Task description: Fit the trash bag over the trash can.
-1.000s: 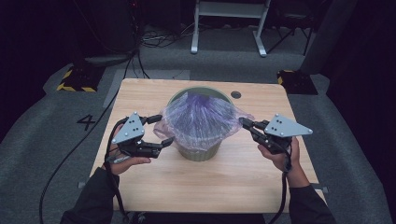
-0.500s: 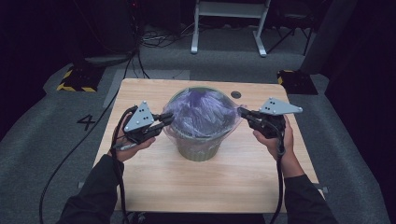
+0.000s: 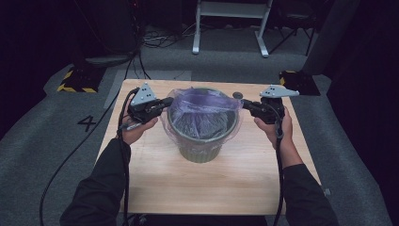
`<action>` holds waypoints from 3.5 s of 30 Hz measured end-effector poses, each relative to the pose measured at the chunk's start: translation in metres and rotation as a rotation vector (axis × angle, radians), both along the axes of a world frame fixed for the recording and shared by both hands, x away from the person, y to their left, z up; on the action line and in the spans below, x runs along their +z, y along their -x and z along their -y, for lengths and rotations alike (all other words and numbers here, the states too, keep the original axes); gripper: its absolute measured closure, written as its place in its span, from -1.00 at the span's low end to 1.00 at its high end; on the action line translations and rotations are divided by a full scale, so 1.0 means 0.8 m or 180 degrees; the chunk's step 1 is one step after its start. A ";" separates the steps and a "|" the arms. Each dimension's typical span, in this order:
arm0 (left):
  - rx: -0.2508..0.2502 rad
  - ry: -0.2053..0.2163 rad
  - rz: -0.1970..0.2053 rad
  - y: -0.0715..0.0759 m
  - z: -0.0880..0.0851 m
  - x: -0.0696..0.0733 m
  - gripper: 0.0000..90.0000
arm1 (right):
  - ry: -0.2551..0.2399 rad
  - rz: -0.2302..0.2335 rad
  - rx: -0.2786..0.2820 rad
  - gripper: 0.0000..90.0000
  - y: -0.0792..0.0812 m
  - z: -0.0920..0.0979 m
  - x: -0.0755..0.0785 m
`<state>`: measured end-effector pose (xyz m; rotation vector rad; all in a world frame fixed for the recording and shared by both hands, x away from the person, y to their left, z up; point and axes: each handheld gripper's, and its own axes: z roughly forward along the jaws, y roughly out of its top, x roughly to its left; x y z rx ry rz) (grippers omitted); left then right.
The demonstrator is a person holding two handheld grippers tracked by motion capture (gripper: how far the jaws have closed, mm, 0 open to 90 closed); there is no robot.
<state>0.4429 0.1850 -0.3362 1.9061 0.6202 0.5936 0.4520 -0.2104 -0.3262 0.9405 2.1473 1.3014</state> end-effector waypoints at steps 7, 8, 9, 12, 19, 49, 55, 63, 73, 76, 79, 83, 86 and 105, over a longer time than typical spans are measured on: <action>0.0130 0.0056 -0.0064 -0.029 -0.005 -0.010 0.91 | -0.0073 -0.0202 -0.0121 1.00 -0.028 0.002 -0.013; 0.0154 0.0054 -0.0074 -0.032 -0.006 -0.011 0.91 | -0.0067 -0.0212 -0.0143 1.00 -0.031 0.002 -0.015; 0.0154 0.0054 -0.0074 -0.032 -0.006 -0.011 0.92 | -0.0067 -0.0212 -0.0143 1.00 -0.031 0.002 -0.015; 0.0156 0.0085 -0.0070 -0.041 -0.007 -0.013 0.98 | -0.0079 -0.0266 -0.0189 1.00 -0.043 0.003 -0.021; 0.0314 0.0223 -0.0197 -0.071 -0.006 -0.024 1.00 | -0.0145 -0.0391 -0.0282 1.00 -0.066 0.004 -0.036; 0.0146 0.0516 -0.0067 -0.045 -0.048 0.000 -0.19 | -0.0071 -0.0350 -0.0309 0.97 -0.070 -0.003 -0.040; -0.0232 0.0511 0.0006 -0.031 -0.032 0.012 -0.43 | -0.0044 -0.0282 -0.0316 0.94 -0.070 -0.007 -0.030; -0.0279 0.0191 -0.0058 -0.034 -0.007 0.009 -0.34 | -0.0057 -0.0209 -0.0258 0.94 -0.067 -0.011 -0.021; -0.0146 0.0086 -0.0112 -0.054 -0.007 -0.002 0.76 | -0.0059 -0.0071 -0.0073 0.90 -0.064 -0.018 -0.011; -0.0073 0.0094 -0.0084 -0.062 -0.009 -0.006 0.98 | -0.0028 -0.0069 -0.0062 0.90 -0.067 -0.022 -0.011; 0.0080 0.0105 -0.0095 -0.069 -0.010 -0.010 0.99 | 0.0029 -0.0076 -0.0088 0.91 -0.071 -0.025 -0.015; 0.0252 0.0092 -0.0181 -0.082 -0.007 -0.016 1.00 | 0.0035 -0.0151 -0.0132 0.92 -0.081 -0.025 -0.021; 0.0304 0.0125 -0.0254 -0.091 -0.003 -0.023 1.00 | 0.0025 -0.0250 -0.0184 0.95 -0.090 -0.025 -0.029; 0.0177 0.0356 -0.0749 -0.106 0.009 -0.085 1.00 | 0.0072 -0.0845 -0.0186 1.00 -0.107 -0.024 -0.087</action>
